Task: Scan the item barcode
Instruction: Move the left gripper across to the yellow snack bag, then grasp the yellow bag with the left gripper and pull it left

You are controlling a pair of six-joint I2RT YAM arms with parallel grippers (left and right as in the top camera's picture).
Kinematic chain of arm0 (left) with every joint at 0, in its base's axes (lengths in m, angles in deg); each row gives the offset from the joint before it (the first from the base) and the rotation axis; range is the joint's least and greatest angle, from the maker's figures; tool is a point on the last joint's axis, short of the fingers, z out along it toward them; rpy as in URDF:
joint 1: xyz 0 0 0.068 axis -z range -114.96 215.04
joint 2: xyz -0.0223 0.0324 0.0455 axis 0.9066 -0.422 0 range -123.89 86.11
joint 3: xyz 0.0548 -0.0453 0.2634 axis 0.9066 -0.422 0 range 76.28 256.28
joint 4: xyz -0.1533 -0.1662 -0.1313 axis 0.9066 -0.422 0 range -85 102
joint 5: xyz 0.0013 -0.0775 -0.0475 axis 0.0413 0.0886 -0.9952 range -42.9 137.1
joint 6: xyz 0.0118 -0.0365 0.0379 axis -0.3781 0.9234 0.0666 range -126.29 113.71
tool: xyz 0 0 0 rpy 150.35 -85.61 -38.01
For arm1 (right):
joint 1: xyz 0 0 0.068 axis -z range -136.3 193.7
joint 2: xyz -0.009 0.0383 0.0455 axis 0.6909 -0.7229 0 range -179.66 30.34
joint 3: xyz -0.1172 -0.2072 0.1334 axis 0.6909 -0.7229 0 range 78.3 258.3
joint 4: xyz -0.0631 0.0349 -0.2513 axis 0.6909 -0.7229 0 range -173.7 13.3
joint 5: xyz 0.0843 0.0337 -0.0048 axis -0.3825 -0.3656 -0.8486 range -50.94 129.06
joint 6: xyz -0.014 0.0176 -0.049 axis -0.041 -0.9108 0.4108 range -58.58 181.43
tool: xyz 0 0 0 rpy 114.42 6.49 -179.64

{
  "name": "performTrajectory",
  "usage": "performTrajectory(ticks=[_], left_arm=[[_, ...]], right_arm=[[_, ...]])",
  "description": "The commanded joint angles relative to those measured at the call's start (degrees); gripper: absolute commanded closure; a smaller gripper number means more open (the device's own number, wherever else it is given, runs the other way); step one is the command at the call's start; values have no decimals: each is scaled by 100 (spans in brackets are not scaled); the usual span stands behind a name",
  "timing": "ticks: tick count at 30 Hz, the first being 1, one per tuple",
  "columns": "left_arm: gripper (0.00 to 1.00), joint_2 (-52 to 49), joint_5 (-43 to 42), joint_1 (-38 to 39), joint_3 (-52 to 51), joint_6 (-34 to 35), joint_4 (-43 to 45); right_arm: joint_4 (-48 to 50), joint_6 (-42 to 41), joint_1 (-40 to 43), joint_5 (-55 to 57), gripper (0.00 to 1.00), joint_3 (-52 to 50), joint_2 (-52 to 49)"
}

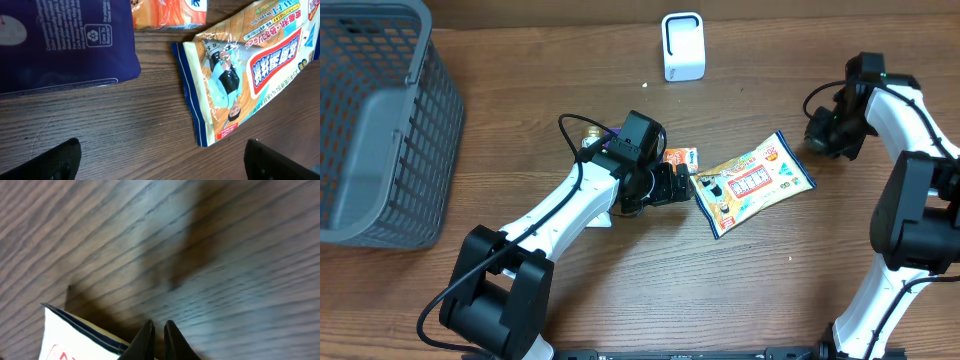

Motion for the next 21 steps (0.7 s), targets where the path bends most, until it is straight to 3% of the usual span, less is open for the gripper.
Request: performTrajectory(ticks=[1, 10, 21], left_arm=[[4, -24, -4, 22, -72, 79, 48], [5, -505, -400, 33, -105, 184, 297], [5, -1025, -1108, 39, -105, 184, 710]], right_arm=[[94, -98, 11, -214, 90, -295, -17], [289, -107, -13, -1084, 96, -1005, -17], [-238, 63, -557, -1685, 96, -1012, -15]])
